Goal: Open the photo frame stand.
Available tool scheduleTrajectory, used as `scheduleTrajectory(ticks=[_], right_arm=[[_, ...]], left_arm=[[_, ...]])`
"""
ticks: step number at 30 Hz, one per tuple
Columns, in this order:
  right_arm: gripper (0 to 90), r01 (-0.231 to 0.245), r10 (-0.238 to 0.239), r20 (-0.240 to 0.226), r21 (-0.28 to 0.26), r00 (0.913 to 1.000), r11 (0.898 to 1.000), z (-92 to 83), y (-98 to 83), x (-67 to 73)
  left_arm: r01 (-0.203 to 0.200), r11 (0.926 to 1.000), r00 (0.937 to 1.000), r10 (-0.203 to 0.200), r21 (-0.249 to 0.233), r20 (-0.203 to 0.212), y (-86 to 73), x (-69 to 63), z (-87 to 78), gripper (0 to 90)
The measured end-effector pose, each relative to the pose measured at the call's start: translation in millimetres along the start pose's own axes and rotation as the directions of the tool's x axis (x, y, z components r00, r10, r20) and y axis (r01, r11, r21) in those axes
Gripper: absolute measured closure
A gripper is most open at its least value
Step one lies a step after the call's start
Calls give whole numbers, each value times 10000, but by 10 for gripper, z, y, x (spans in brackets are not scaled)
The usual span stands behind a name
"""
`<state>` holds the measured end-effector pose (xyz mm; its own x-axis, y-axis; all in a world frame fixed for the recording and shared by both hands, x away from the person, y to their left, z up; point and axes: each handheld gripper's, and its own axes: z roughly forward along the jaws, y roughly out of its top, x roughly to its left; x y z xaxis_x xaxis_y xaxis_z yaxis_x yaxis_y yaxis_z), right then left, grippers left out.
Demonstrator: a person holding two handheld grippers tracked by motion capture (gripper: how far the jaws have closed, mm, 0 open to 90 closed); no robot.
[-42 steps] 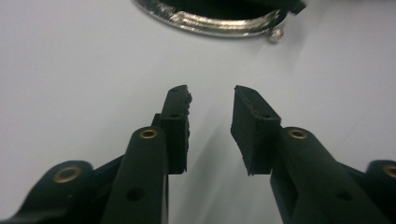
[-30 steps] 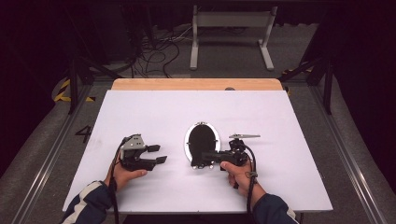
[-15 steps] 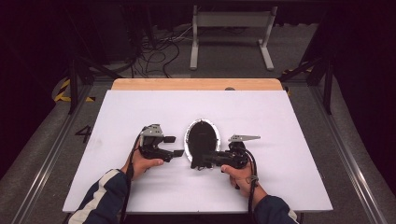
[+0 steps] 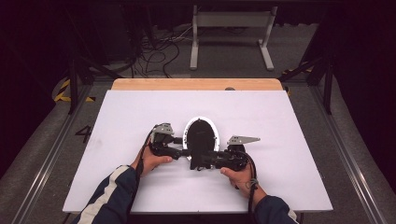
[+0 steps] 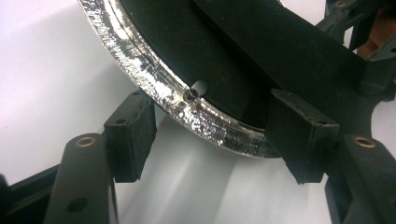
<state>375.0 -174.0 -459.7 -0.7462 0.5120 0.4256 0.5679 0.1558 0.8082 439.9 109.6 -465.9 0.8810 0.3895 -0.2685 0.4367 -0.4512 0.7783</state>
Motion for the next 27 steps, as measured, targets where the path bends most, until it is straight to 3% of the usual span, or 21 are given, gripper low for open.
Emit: scheduleTrajectory(ticks=[11,16,18,20,21,27], right_arm=[[643,605,-607,-85,-178,9981,9980,-25,-7,52],[680,347,-346,19,-257,9994,9991,-66,-8,4],[681,370,-367,161,-185,9992,9991,-74,0,-11],[681,294,-291,150,-196,9995,9994,-80,6,-16],[682,293,-286,357,-174,9990,9994,-91,18,-31],[702,226,-206,553,-371,9983,9991,-110,29,-49]], left_arm=[[41,9994,9999,-38,-351,96,13,-9,-53,435],[-338,9970,9983,304,-703,-490,85,-81,-133,534],[-793,9940,9935,726,-754,-883,118,-130,-151,550],[-890,9927,9908,799,-813,-1090,131,-162,-152,561],[-1128,9897,9853,1000,-883,-1384,157,-215,-156,572],[-1496,9812,9796,1304,-1216,-1528,167,-271,-165,617]])
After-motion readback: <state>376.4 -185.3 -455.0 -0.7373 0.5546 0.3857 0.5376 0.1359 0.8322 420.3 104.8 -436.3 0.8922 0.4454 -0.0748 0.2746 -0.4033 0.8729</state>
